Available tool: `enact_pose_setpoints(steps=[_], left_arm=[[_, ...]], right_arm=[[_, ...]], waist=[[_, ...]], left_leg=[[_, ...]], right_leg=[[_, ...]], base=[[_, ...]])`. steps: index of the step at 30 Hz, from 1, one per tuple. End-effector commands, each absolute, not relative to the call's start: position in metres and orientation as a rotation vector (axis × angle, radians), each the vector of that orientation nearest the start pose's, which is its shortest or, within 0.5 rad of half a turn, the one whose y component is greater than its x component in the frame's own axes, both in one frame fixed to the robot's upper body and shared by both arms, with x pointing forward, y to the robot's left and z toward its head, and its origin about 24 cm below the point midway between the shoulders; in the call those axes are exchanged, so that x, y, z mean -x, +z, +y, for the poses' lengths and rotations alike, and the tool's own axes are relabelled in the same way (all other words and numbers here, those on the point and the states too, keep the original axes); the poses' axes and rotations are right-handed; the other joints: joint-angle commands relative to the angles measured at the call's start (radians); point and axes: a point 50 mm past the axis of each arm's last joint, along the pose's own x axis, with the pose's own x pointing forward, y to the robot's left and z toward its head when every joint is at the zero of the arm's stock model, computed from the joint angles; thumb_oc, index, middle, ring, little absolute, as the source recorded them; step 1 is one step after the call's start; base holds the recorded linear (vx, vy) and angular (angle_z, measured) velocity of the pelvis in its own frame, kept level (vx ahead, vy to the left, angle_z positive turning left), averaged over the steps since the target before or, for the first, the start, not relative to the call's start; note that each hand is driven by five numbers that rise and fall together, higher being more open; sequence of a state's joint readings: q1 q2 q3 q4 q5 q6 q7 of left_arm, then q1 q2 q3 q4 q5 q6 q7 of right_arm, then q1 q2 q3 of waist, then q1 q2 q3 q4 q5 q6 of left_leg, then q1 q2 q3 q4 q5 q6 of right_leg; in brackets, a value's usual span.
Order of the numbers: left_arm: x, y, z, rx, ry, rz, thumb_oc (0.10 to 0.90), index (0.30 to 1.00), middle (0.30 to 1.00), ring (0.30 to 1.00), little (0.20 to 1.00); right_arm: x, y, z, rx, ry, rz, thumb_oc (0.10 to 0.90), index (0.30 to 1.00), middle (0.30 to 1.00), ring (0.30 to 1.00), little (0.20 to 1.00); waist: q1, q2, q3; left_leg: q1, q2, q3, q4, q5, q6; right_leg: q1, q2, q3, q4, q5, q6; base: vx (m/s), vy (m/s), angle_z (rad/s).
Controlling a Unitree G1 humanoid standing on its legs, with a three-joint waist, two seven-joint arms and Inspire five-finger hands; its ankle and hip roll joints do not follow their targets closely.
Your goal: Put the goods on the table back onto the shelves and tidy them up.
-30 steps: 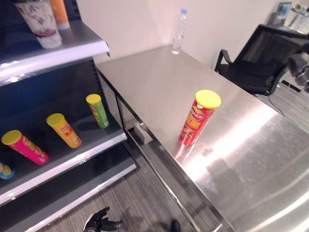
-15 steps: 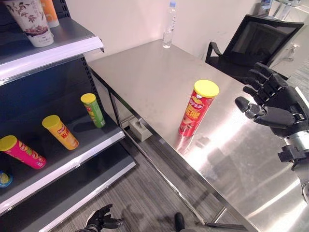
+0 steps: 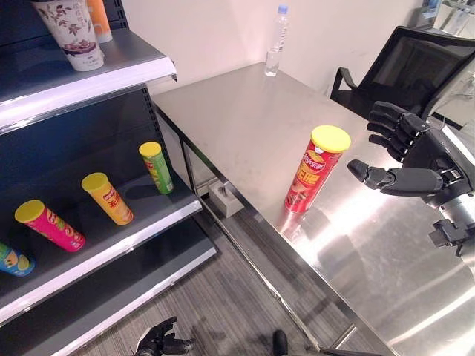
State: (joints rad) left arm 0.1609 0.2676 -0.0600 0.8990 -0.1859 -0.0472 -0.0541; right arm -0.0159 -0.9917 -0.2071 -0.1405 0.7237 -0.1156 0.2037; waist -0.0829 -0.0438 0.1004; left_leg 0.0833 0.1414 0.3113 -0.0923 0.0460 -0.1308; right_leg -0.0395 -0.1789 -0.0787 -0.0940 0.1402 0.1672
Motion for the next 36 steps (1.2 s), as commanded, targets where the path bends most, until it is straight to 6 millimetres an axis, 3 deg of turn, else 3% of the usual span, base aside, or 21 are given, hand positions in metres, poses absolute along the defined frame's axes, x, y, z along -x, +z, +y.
enact_pose_setpoints(steps=[1, 36], left_arm=[[-0.116, -0.132, 0.253, -0.123, 0.126, 0.917, 0.800, 0.900, 0.900, 0.900, 0.900], [-0.115, -0.135, 0.246, -0.113, 0.118, 0.925, 0.800, 0.900, 0.900, 0.900, 0.900]], right_arm=[[-0.237, 0.272, -0.275, 0.436, 0.290, -0.605, 0.800, 0.900, 0.900, 0.900, 0.900], [-0.250, 0.250, -0.271, 0.533, 0.323, -0.461, 0.800, 0.900, 0.900, 0.900, 0.900]], waist=[[0.026, -0.050, -0.039], [0.053, -0.049, -0.042]], left_leg=[[0.000, -0.002, -0.092, 0.005, -0.076, 0.002], [-0.028, 0.002, -0.135, 0.005, -0.068, -0.008]], right_leg=[[0.043, -0.032, -0.025, 0.007, -0.088, 0.078], [0.072, -0.042, -0.080, 0.007, -0.108, 0.074]], base=[[0.07, -0.102, 0.12], [0.01, -0.006, 0.08]])
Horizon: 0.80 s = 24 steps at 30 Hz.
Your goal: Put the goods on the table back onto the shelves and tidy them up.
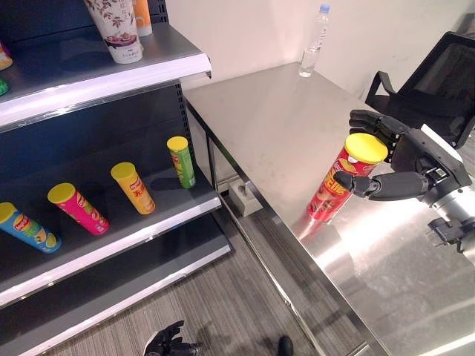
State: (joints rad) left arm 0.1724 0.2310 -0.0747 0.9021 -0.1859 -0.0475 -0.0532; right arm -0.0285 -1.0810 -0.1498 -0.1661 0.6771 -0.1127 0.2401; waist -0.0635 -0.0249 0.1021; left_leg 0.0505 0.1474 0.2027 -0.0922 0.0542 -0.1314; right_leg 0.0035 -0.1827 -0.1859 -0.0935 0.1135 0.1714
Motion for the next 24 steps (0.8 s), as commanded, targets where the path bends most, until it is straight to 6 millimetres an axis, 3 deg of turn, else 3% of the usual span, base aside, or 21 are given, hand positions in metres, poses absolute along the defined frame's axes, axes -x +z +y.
enact_pose_setpoints(steps=[1, 10, 24], left_arm=[[-0.115, -0.135, 0.245, -0.113, 0.118, 0.926, 0.800, 0.900, 0.900, 0.900, 0.900], [-0.114, -0.136, 0.244, -0.114, 0.110, 0.930, 0.800, 0.900, 0.900, 0.900, 0.900], [-0.113, -0.136, 0.243, -0.117, 0.096, 0.932, 0.800, 0.900, 0.900, 0.900, 0.900]], right_arm=[[-0.250, 0.249, -0.271, 0.535, 0.324, -0.456, 0.800, 0.900, 0.900, 0.900, 0.900], [-0.254, 0.244, -0.269, 0.605, 0.373, -0.378, 0.800, 0.900, 0.900, 0.900, 0.900], [-0.247, 0.241, -0.282, 0.723, 0.361, -0.272, 0.800, 0.900, 0.900, 0.900, 0.900]], waist=[[0.034, -0.068, -0.043], [0.041, -0.077, -0.040], [0.024, -0.084, -0.042]], left_leg=[[0.005, -0.004, -0.027, 0.005, -0.076, -0.007], [-0.001, -0.001, -0.036, 0.005, -0.071, -0.013], [0.004, 0.006, -0.026, 0.005, -0.074, -0.016]], right_leg=[[0.029, -0.038, 0.026, 0.006, -0.082, 0.069], [0.031, -0.037, 0.019, 0.006, -0.086, 0.068], [0.031, -0.035, 0.023, 0.006, -0.085, 0.069]], base=[[0.00, 0.000, 0.00], [0.00, 0.000, 0.00], [0.00, 0.000, 0.00]])
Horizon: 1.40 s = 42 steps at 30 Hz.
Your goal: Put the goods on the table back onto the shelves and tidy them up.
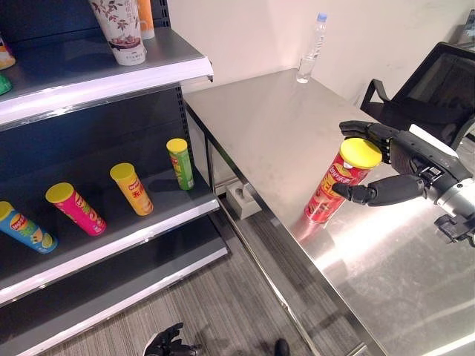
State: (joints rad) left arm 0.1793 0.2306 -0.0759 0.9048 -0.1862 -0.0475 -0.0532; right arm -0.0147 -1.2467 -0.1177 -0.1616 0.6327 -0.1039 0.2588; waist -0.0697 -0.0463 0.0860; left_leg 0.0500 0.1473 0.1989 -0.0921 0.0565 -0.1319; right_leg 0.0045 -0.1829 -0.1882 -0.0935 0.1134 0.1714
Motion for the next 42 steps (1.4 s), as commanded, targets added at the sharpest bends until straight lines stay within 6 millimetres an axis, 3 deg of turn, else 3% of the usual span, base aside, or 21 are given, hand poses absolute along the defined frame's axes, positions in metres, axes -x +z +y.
enact_pose_setpoints(steps=[1, 20, 21, 22, 34, 42], left_arm=[[-0.113, -0.136, 0.244, -0.117, 0.097, 0.931, 0.800, 0.900, 0.900, 0.900, 0.900], [-0.112, -0.135, 0.246, -0.119, 0.093, 0.930, 0.800, 0.900, 0.900, 0.900, 0.900], [-0.113, -0.135, 0.245, -0.121, 0.086, 0.927, 0.800, 0.900, 0.900, 0.900, 0.900], [-0.113, -0.135, 0.245, -0.122, 0.082, 0.925, 0.800, 0.900, 0.900, 0.900, 0.900], [-0.112, -0.134, 0.248, -0.121, 0.099, 0.927, 0.800, 0.900, 0.900, 0.900, 0.900], [-0.113, -0.133, 0.252, -0.115, 0.137, 0.918, 0.800, 0.900, 0.900, 0.900, 0.900]], right_arm=[[-0.247, 0.241, -0.282, 0.728, 0.367, -0.266, 0.800, 0.900, 0.900, 0.900, 0.900], [-0.255, 0.239, -0.285, 0.941, 0.438, -0.076, 0.800, 0.900, 0.900, 0.900, 0.900], [-0.257, 0.237, -0.289, 0.977, 0.434, -0.033, 0.755, 0.832, 0.832, 0.832, 0.832], [-0.257, 0.236, -0.291, 0.996, 0.427, -0.012, 0.400, 0.300, 0.300, 0.300, 0.300], [-0.255, 0.238, -0.297, 1.010, 0.365, -0.038, 0.400, 0.300, 0.300, 0.300, 0.300], [-0.251, 0.244, -0.296, 0.935, 0.289, -0.172, 0.400, 0.300, 0.300, 0.300, 0.300]], waist=[[0.030, -0.063, -0.025], [0.035, -0.078, -0.021], [0.036, -0.082, -0.021], [0.035, -0.084, -0.021], [0.033, -0.081, -0.019], [0.035, -0.073, -0.020]], left_leg=[[0.004, 0.006, -0.022, 0.005, -0.076, -0.016], [-0.002, 0.012, -0.024, 0.005, -0.069, -0.024], [-0.004, 0.012, -0.027, 0.005, -0.068, -0.026], [-0.005, 0.011, -0.028, 0.005, -0.068, -0.026], [-0.002, 0.014, -0.032, 0.005, -0.068, -0.026], [0.003, 0.016, -0.036, 0.005, -0.070, -0.022]], right_leg=[[0.029, -0.034, 0.026, 0.006, -0.085, 0.069], [0.027, -0.031, 0.021, 0.006, -0.085, 0.067], [0.029, -0.030, 0.018, 0.006, -0.086, 0.066], [0.029, -0.029, 0.018, 0.006, -0.087, 0.065], [0.034, -0.027, 0.014, 0.006, -0.090, 0.063], [0.041, -0.023, 0.013, 0.006, -0.095, 0.060]], base=[[0.00, 0.000, 0.00], [0.00, 0.000, 0.00], [0.00, 0.000, 0.00], [0.00, 0.000, 0.00], [0.00, 0.000, 0.00], [0.00, -0.004, 0.00]])
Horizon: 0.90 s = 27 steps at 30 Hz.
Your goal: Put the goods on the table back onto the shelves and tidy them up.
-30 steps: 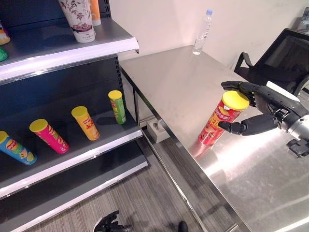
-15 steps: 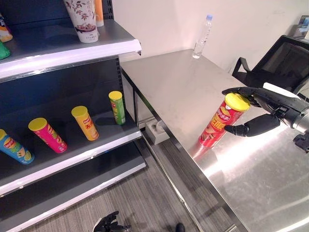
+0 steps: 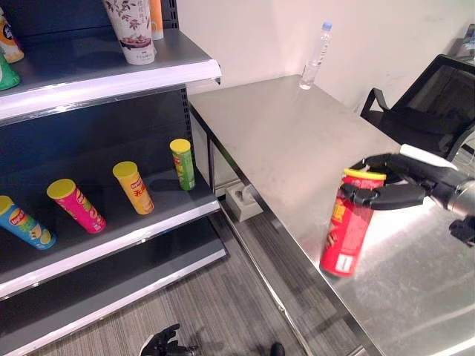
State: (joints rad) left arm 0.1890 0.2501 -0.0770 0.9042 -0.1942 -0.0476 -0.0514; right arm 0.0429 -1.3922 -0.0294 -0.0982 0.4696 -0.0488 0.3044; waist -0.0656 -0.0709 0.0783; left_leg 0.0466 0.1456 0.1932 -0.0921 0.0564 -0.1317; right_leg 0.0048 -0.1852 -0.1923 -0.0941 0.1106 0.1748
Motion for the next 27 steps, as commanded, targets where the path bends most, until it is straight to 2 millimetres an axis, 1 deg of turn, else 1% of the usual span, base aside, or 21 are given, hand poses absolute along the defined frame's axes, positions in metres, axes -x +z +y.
enact_pose_setpoints(steps=[1, 4, 5, 6, 7, 8, 10, 12, 13, 14, 15, 16, 17, 18, 19, 21, 22, 23, 24, 26, 27], left_arm=[[-0.112, -0.132, 0.254, -0.116, 0.149, 0.916, 0.800, 0.900, 0.900, 0.900, 0.900], [-0.111, -0.132, 0.255, -0.111, 0.160, 0.912, 0.800, 0.900, 0.900, 0.900, 0.900], [-0.111, -0.131, 0.256, -0.109, 0.169, 0.908, 0.800, 0.900, 0.900, 0.900, 0.900], [-0.111, -0.131, 0.256, -0.109, 0.170, 0.908, 0.800, 0.900, 0.900, 0.900, 0.900], [-0.110, -0.131, 0.257, -0.096, 0.191, 0.904, 0.800, 0.900, 0.900, 0.900, 0.900], [-0.109, -0.131, 0.257, -0.085, 0.202, 0.903, 0.800, 0.900, 0.900, 0.900, 0.900], [-0.108, -0.131, 0.258, -0.074, 0.216, 0.902, 0.800, 0.900, 0.900, 0.900, 0.900], [-0.103, -0.133, 0.260, -0.054, 0.252, 0.913, 0.800, 0.900, 0.900, 0.900, 0.900], [-0.103, -0.133, 0.260, -0.053, 0.253, 0.913, 0.800, 0.900, 0.900, 0.900, 0.900], [-0.101, -0.133, 0.263, -0.045, 0.277, 0.918, 0.800, 0.900, 0.900, 0.900, 0.900], [-0.101, -0.133, 0.263, -0.045, 0.278, 0.918, 0.800, 0.900, 0.900, 0.900, 0.900], [-0.099, -0.133, 0.264, -0.028, 0.298, 0.915, 0.800, 0.900, 0.900, 0.900, 0.900], [-0.101, -0.132, 0.265, -0.026, 0.307, 0.907, 0.800, 0.900, 0.900, 0.900, 0.900], [-0.102, -0.132, 0.265, -0.026, 0.307, 0.906, 0.800, 0.900, 0.900, 0.900, 0.900], [-0.105, -0.131, 0.266, -0.023, 0.315, 0.896, 0.800, 0.900, 0.900, 0.900, 0.900], [-0.109, -0.129, 0.266, -0.020, 0.327, 0.880, 0.800, 0.900, 0.900, 0.900, 0.900], [-0.109, -0.129, 0.266, -0.019, 0.327, 0.879, 0.800, 0.900, 0.900, 0.900, 0.900], [-0.112, -0.128, 0.267, -0.013, 0.336, 0.868, 0.800, 0.900, 0.900, 0.900, 0.900], [-0.113, -0.128, 0.268, -0.008, 0.342, 0.860, 0.800, 0.900, 0.900, 0.900, 0.900], [-0.117, -0.126, 0.270, -0.024, 0.347, 0.847, 0.800, 0.900, 0.900, 0.900, 0.900], [-0.120, -0.124, 0.271, -0.038, 0.346, 0.835, 0.800, 0.900, 0.900, 0.900, 0.900]], right_arm=[[-0.251, 0.247, -0.292, 0.891, 0.281, -0.226, 0.400, 0.300, 0.300, 0.300, 0.300], [-0.252, 0.253, -0.289, 0.856, 0.254, -0.291, 0.400, 0.300, 0.300, 0.300, 0.300], [-0.252, 0.259, -0.284, 0.785, 0.239, -0.384, 0.400, 0.300, 0.300, 0.300, 0.300], [-0.252, 0.259, -0.284, 0.785, 0.239, -0.384, 0.400, 0.300, 0.300, 0.300, 0.300], [-0.253, 0.266, -0.279, 0.716, 0.210, -0.481, 0.400, 0.300, 0.300, 0.300, 0.300], [-0.253, 0.269, -0.276, 0.673, 0.201, -0.531, 0.400, 0.300, 0.300, 0.300, 0.300], [-0.254, 0.272, -0.273, 0.648, 0.188, -0.570, 0.400, 0.300, 0.300, 0.300, 0.300], [-0.254, 0.284, -0.265, 0.553, 0.174, -0.694, 0.400, 0.300, 0.300, 0.300, 0.300], [-0.254, 0.285, -0.265, 0.553, 0.175, -0.694, 0.400, 0.300, 0.300, 0.300, 0.300], [-0.253, 0.293, -0.261, 0.518, 0.161, -0.760, 0.400, 0.300, 0.300, 0.300, 0.300], [-0.253, 0.293, -0.261, 0.517, 0.162, -0.761, 0.400, 0.300, 0.300, 0.300, 0.300], [-0.251, 0.300, -0.255, 0.496, 0.165, -0.826, 0.400, 0.300, 0.300, 0.300, 0.300], [-0.248, 0.307, -0.252, 0.509, 0.159, -0.868, 0.400, 0.300, 0.300, 0.300, 0.300], [-0.248, 0.307, -0.252, 0.510, 0.158, -0.869, 0.400, 0.300, 0.300, 0.300, 0.300], [-0.243, 0.314, -0.244, 0.551, 0.150, -0.935, 0.400, 0.300, 0.300, 0.300, 0.300], [-0.234, 0.324, -0.235, 0.629, 0.134, -1.023, 0.400, 0.300, 0.300, 0.300, 0.300], [-0.234, 0.324, -0.235, 0.630, 0.134, -1.024, 0.400, 0.300, 0.300, 0.300, 0.300], [-0.233, 0.325, -0.230, 0.660, 0.134, -1.041, 0.400, 0.300, 0.300, 0.300, 0.300], [-0.229, 0.328, -0.222, 0.709, 0.143, -1.080, 0.400, 0.300, 0.300, 0.300, 0.300], [-0.225, 0.331, -0.215, 0.750, 0.152, -1.124, 0.400, 0.300, 0.300, 0.300, 0.300], [-0.224, 0.331, -0.211, 0.777, 0.153, -1.139, 0.400, 0.300, 0.300, 0.300, 0.300]], waist=[[0.034, -0.046, -0.012], [0.039, -0.044, -0.014], [0.044, -0.041, -0.015], [0.044, -0.041, -0.015], [0.054, -0.037, -0.015], [0.061, -0.035, -0.017], [0.066, -0.033, -0.018], [0.084, -0.026, -0.019], [0.082, -0.026, -0.018], [0.095, -0.021, -0.016], [0.093, -0.021, -0.015], [0.108, -0.017, -0.007], [0.115, -0.015, -0.002], [0.112, -0.015, -0.002], [0.126, -0.014, 0.010], [0.131, -0.017, 0.019], [0.129, -0.016, 0.020], [0.127, -0.021, 0.026], [0.124, -0.028, 0.034], [0.122, -0.036, 0.044], [0.118, -0.037, 0.045]], left_leg=[[0.008, 0.019, -0.033, 0.005, -0.070, -0.022], [0.010, 0.021, -0.035, 0.005, -0.070, -0.022], [0.012, 0.022, -0.039, 0.005, -0.070, -0.022], [0.013, 0.022, -0.040, 0.005, -0.070, -0.022], [0.015, 0.027, -0.045, 0.005, -0.070, -0.021], [0.016, 0.030, -0.046, 0.005, -0.069, -0.022], [0.019, 0.033, -0.048, 0.005, -0.067, -0.023], [0.018, 0.045, -0.058, 0.005, -0.058, -0.028], [0.018, 0.046, -0.059, 0.005, -0.058, -0.028], [0.011, 0.057, -0.075, 0.005, -0.046, -0.034], [0.011, 0.058, -0.077, 0.005, -0.046, -0.034], [0.004, 0.069, -0.099, 0.005, -0.035, -0.040], [-0.010, 0.070, -0.110, 0.005, -0.019, -0.044], [-0.012, 0.071, -0.114, 0.005, -0.019, -0.044], [-0.037, 0.068, -0.139, 0.015, -0.003, -0.051], [-0.065, 0.066, -0.149, 0.038, 0.003, -0.060], [-0.068, 0.065, -0.152, 0.043, 0.001, -0.060], [-0.082, 0.072, -0.142, 0.067, -0.003, -0.063], [-0.076, 0.093, -0.129, 0.114, -0.030, -0.063], [-0.061, 0.111, -0.162, 0.163, -0.064, -0.069], [-0.055, 0.118, -0.201, 0.188, -0.072, -0.073]], right_leg=[[0.043, -0.019, 0.018, 0.007, -0.096, 0.055], [0.047, -0.017, 0.017, 0.007, -0.099, 0.053], [0.051, -0.013, 0.017, 0.007, -0.103, 0.050], [0.051, -0.013, 0.016, 0.007, -0.104, 0.050], [0.056, -0.006, 0.017, 0.007, -0.111, 0.046], [0.058, -0.002, 0.015, 0.007, -0.115, 0.043], [0.061, 0.003, 0.014, 0.007, -0.120, 0.040], [0.069, 0.019, 0.006, 0.007, -0.137, 0.029], [0.070, 0.019, 0.004, 0.007, -0.137, 0.029], [0.075, 0.034, 0.002, 0.007, -0.152, 0.018], [0.076, 0.035, 0.000, 0.007, -0.152, 0.018], [0.088, 0.051, -0.004, 0.007, -0.169, 0.008], [0.086, 0.058, -0.009, 0.007, -0.173, 0.002], [0.087, 0.059, -0.012, 0.007, -0.173, 0.001], [0.093, 0.068, -0.027, 0.007, -0.181, -0.008], [0.102, 0.071, -0.058, 0.007, -0.185, -0.012], [0.102, 0.071, -0.061, 0.007, -0.185, -0.012], [0.104, 0.067, -0.076, 0.007, -0.181, -0.014], [0.100, 0.054, -0.093, 0.013, -0.167, -0.014], [0.087, 0.027, -0.091, 0.024, -0.151, -0.008], [0.077, 0.015, -0.085, 0.028, -0.143, 0.000]], base=[[-0.02, -0.039, 0.00], [-0.01, -0.030, 0.00], [-0.01, -0.032, 0.01], [-0.03, -0.077, 0.04], [-0.02, -0.070, 0.05], [-0.02, -0.098, 0.07], [-0.02, -0.060, 0.04], [-0.04, -0.101, 0.04], [-0.06, -0.151, 0.08], [-0.04, -0.090, 0.30], [-0.08, -0.163, 0.40], [-0.09, -0.106, 0.43], [-0.09, -0.106, 0.21], [-0.12, -0.079, 0.19], [-0.11, -0.070, 0.36], [-0.12, -0.043, 0.65], [-0.10, 0.013, 0.73], [-0.12, 0.089, 0.73], [-0.16, 0.160, 0.45], [-0.15, 0.216, 0.17], [-0.14, 0.231, 0.06]])
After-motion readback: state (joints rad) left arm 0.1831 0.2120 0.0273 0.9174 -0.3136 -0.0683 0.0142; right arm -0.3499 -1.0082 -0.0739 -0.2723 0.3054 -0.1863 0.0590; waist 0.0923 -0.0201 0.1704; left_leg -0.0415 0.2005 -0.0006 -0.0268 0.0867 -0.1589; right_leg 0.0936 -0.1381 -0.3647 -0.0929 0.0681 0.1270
